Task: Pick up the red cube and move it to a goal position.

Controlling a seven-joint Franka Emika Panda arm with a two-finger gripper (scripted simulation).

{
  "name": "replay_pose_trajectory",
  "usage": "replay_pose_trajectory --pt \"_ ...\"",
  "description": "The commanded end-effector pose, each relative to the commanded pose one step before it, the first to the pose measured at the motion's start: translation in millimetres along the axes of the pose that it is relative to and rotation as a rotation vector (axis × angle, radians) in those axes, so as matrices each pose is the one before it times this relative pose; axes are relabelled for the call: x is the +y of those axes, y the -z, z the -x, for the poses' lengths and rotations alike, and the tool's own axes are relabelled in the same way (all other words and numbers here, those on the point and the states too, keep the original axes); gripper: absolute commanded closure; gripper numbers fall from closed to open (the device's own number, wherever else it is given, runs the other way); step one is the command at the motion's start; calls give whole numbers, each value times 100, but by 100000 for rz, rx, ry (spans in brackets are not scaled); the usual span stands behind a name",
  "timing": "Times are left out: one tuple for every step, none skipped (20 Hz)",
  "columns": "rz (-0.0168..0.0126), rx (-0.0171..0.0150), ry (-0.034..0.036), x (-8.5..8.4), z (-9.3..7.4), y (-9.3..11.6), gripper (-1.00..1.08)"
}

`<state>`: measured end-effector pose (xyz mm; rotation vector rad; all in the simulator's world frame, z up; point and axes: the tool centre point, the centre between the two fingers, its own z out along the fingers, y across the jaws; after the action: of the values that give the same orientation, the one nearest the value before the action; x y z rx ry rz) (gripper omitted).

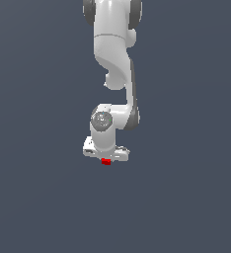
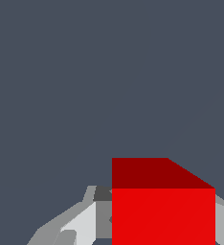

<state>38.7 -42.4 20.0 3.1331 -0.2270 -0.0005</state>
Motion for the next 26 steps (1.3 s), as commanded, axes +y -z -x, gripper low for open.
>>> replay_pose_trajectory --pt "-1 39 -23 8 -19 -23 108" --pt "0 0 0 0 0 0 108" --pt "0 0 0 0 0 0 108" --pt "0 0 0 -3 10 34 108" --pt "0 0 0 -14 14 16 108" --pt "0 0 0 -42 41 48 108" --pt "0 0 0 -71 68 80 108" --pt "0 0 0 -100 96 113 108" --pt "0 0 0 -130 125 147 108" --pt "0 0 0 -160 154 181 108" --pt "0 0 0 -191 184 217 108" --pt "0 0 0 -224 215 254 108" --pt "0 0 0 -258 246 291 108" --pt "0 0 0 -292 278 330 108" --pt "0 0 0 -326 310 369 108" --pt "0 0 0 -362 342 409 108" --pt "0 0 0 -399 375 451 108" --pt "0 0 0 -436 408 493 108" --pt "0 0 0 -474 441 536 108" --pt "0 0 0 -493 455 558 108" --pt "0 0 0 -476 435 538 108" --pt "0 0 0 -455 412 515 108" --pt "0 0 0 -432 388 489 108" --pt "0 0 0 -407 361 460 108" --pt "0 0 0 -379 332 429 108" --pt "0 0 0 -349 300 394 108"
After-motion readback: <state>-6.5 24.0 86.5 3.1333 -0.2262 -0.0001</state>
